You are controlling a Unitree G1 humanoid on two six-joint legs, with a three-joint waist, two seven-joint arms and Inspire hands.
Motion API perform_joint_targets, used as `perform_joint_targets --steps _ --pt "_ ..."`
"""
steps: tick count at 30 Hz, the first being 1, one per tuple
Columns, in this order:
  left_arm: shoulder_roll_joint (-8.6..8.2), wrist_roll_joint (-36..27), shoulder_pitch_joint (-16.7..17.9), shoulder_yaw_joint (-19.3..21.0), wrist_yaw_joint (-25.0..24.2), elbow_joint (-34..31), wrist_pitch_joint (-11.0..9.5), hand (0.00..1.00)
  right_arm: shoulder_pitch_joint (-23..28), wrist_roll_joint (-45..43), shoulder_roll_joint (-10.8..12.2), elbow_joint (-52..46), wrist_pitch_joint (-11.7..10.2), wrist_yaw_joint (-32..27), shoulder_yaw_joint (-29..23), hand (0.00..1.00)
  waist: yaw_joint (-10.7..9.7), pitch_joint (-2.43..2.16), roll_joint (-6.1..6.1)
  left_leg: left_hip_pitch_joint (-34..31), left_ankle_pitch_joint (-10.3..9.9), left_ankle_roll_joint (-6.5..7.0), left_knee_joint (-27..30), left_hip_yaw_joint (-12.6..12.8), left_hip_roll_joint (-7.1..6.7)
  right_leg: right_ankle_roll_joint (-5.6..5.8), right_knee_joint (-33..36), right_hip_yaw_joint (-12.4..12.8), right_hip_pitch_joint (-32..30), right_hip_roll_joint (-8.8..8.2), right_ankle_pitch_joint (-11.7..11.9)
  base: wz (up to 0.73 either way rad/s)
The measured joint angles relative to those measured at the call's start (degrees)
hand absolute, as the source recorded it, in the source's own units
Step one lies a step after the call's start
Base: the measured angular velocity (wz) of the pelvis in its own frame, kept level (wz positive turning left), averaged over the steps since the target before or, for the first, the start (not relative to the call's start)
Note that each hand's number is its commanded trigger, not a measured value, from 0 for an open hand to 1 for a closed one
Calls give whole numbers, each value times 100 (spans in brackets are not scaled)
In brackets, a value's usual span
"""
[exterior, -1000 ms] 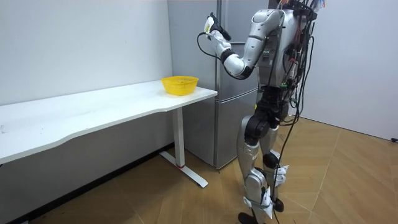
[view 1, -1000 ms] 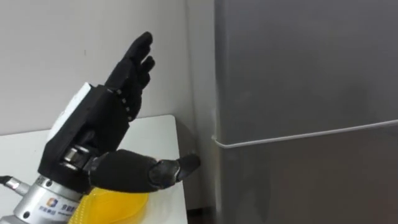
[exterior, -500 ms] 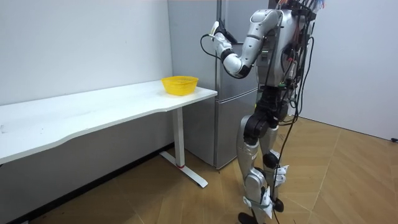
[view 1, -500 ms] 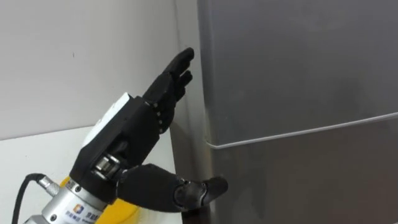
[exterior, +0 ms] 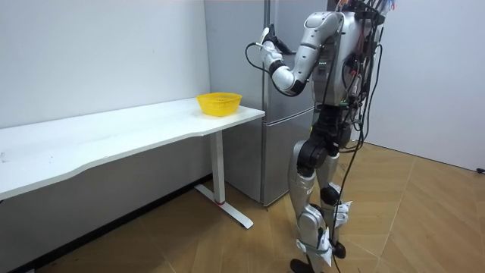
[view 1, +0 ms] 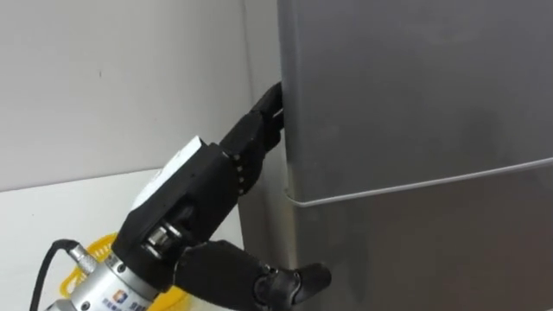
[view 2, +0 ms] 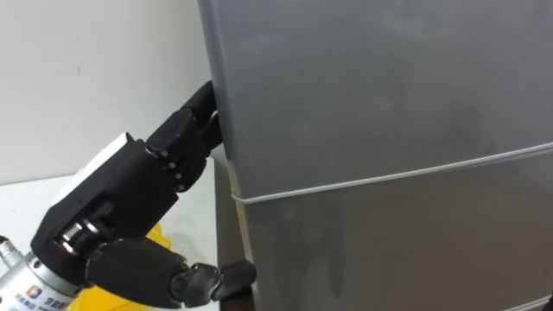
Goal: Retrieve from the upper fridge
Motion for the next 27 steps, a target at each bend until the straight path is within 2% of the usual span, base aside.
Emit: perform_joint_targets --steps 6,7,8,12,27 --pt "-1 -1 -145 151 168 0 -12 98 -1 1 -1 1 0 -7 29 0 2 -1 2 17 0 0 -1 -4 -2 0 -1 0 16 -2 0 0" --pt "1 -4 -153 141 167 0 -12 68 -5 2 -2 1 0 -15 43 0 3 0 2 25 0 0 -1 -4 -2 0 -1 -1 23 -1 0 0" --pt "-16 -22 -157 140 168 -1 -12 0 -5 6 -4 5 0 -34 72 0 7 0 1 45 0 0 -5 -7 -4 0 -1 -2 35 -1 0 0" --pt "-29 -73 -157 -50 97 -3 -9 0 -10 25 -20 0 -1 -82 196 0 0 2 -1 65 0 0 -36 -7 -3 0 -3 -3 33 2 0 -4" --pt "5 -235 -157 -92 -15 -2 -2 0 -7 38 -19 -19 -2 -114 212 0 12 6 -10 71 0 0 -46 1 -3 0 3 -7 29 4 0 0"
